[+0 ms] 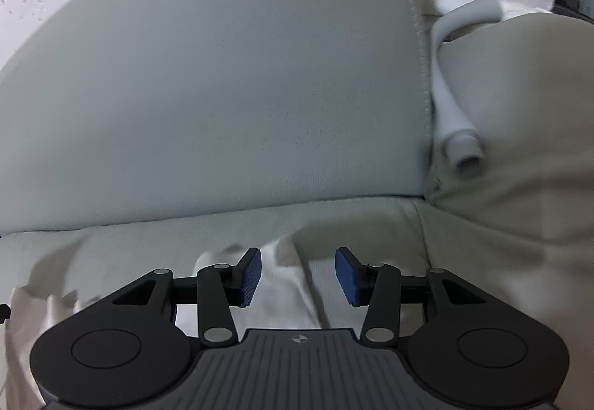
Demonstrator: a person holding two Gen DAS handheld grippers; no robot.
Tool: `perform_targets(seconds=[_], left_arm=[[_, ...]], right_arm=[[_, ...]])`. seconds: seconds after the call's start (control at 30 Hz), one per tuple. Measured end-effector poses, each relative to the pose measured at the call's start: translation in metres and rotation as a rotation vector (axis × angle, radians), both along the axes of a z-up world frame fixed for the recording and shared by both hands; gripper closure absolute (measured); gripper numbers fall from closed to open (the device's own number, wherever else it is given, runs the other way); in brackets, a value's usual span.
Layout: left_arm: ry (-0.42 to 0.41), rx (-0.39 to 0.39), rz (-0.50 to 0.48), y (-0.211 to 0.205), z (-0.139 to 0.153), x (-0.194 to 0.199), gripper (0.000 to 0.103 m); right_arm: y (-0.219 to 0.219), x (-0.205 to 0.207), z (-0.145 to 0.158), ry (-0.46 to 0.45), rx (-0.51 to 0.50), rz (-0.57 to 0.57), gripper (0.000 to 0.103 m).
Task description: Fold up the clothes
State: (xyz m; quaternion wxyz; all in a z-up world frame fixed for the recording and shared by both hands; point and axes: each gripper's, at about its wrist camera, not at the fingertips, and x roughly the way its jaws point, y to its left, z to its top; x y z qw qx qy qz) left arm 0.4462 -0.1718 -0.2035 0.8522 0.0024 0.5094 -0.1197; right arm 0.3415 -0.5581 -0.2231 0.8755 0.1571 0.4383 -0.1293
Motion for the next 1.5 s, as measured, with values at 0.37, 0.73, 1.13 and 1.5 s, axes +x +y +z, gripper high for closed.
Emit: perform_targets(seconds=[0.37,0.73,1.13,1.5], left_arm=[[-0.267,0.166,-0.072,-0.019,0.014,-0.020,0.099],[-0.282,0.229,0.159,-0.004,0.044,-0.056,0.057],[0.032,0.061,-0.172,-0.024,0.075,-0.287,0.050],[0.037,0.092,-0.224,-0.015,0.079,-0.423,0.048]], right_arm=[[0.007,-0.010,0.024,-0.139,-0.261,0.166,0.099],[0.012,-0.060,0.044,-0.126,-0.213,-0.028,0.051],[0.124,-0.267,0.092,0.055,0.156,0.103,0.043],[0.199,-0.393,0.102,0.077,0.131,0.124,0.042]])
